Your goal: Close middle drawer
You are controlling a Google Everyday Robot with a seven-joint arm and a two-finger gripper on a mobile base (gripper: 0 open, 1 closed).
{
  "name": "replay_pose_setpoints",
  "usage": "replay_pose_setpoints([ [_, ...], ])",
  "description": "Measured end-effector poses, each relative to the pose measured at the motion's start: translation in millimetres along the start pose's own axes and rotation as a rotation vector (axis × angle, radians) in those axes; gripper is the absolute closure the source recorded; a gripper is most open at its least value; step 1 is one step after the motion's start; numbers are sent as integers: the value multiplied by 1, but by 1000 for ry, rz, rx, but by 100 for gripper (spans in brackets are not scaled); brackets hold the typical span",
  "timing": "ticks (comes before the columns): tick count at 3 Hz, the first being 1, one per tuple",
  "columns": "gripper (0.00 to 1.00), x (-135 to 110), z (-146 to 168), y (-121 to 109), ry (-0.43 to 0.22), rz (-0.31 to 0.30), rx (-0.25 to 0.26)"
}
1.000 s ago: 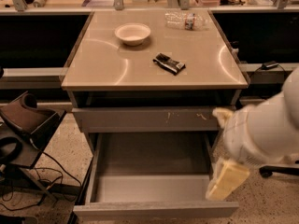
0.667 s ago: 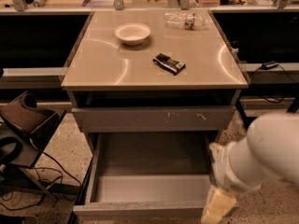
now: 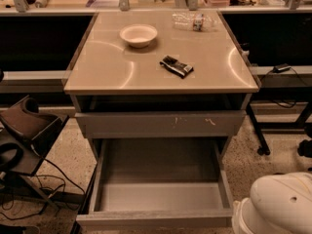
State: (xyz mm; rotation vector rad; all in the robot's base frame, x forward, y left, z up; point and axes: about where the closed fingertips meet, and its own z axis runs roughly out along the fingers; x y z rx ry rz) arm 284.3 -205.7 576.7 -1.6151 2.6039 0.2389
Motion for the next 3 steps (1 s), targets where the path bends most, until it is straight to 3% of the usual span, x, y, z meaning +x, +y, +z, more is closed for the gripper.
replay_pose_setpoints([
  [1, 0, 16, 27, 19, 35, -6, -54],
  [2, 0, 20, 33, 23, 43, -9, -67],
  [3, 0, 16, 59, 26, 39, -30, -125],
])
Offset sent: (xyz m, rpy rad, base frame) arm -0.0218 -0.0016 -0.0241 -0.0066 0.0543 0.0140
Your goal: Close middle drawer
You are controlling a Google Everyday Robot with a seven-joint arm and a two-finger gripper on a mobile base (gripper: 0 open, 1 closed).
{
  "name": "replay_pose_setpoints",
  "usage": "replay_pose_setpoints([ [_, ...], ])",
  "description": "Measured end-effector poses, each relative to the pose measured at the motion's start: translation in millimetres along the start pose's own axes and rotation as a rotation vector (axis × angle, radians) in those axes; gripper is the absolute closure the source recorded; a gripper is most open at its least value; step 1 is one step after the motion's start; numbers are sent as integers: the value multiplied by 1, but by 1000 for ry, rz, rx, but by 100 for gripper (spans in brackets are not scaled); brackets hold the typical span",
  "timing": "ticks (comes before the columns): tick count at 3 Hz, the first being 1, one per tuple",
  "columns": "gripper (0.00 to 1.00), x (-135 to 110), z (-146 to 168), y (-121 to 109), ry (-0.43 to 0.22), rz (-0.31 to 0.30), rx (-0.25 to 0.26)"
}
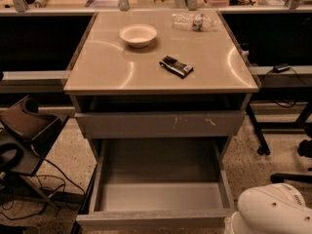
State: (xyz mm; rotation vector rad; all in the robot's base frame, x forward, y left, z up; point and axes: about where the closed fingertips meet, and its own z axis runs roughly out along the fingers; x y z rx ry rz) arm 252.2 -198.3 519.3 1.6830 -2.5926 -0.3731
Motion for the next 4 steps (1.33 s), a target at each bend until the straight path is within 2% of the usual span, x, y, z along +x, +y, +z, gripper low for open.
replay_pose_setpoints([
  [2, 0, -9, 96, -7, -15, -61, -219],
  [3, 0, -5, 127, -27, -28, -22, -274],
  [4, 0, 5, 115, -64, -92, 81, -215],
])
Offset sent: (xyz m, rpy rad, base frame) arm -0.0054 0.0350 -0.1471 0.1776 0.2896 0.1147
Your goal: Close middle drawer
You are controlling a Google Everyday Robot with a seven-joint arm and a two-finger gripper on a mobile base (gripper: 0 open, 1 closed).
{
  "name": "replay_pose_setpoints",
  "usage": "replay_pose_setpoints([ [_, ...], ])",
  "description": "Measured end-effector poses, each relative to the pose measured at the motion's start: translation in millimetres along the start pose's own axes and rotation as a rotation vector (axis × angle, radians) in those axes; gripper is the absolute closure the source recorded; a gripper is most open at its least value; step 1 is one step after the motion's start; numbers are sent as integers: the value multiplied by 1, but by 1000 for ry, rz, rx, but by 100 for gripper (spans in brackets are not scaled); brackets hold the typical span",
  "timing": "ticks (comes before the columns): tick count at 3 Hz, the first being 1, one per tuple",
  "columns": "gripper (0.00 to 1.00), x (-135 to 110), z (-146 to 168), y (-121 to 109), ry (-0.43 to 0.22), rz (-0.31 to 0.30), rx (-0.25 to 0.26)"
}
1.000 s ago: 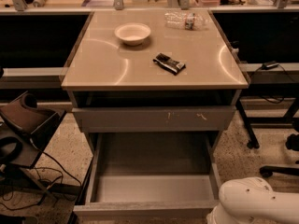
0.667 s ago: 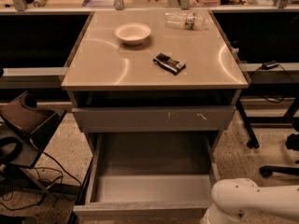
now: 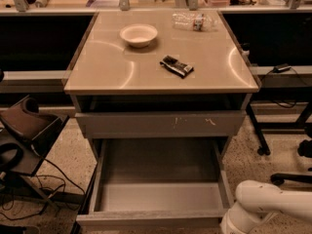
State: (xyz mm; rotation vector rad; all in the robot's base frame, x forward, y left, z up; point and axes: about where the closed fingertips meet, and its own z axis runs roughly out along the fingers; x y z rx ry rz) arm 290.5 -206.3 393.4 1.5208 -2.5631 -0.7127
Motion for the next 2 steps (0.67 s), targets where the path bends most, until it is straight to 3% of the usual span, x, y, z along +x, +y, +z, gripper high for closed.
replay_pose_setpoints([
  [2, 0, -7, -46, -31, -116, 56, 87],
])
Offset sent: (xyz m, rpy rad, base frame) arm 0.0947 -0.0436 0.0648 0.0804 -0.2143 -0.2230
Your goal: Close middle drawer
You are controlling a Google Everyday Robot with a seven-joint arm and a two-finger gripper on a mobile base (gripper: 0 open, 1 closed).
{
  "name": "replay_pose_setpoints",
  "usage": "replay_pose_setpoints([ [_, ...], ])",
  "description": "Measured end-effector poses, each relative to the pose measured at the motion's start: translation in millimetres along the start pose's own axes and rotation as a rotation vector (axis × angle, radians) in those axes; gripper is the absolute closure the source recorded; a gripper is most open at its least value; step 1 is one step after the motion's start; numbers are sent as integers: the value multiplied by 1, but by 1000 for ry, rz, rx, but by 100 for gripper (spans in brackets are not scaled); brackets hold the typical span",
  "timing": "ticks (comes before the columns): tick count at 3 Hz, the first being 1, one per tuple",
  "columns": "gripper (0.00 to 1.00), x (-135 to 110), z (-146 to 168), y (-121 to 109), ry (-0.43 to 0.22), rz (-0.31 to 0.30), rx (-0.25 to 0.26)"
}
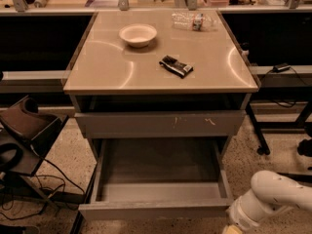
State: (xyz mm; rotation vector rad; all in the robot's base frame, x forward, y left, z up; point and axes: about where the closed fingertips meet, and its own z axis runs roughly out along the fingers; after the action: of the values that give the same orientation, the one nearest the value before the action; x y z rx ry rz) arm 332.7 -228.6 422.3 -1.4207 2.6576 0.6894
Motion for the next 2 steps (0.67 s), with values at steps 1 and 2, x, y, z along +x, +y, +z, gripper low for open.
replay_pose_setpoints([
  [1, 0, -38, 8, -5, -46, -59, -40],
  [2, 0, -94, 32, 10, -46, -180, -113],
])
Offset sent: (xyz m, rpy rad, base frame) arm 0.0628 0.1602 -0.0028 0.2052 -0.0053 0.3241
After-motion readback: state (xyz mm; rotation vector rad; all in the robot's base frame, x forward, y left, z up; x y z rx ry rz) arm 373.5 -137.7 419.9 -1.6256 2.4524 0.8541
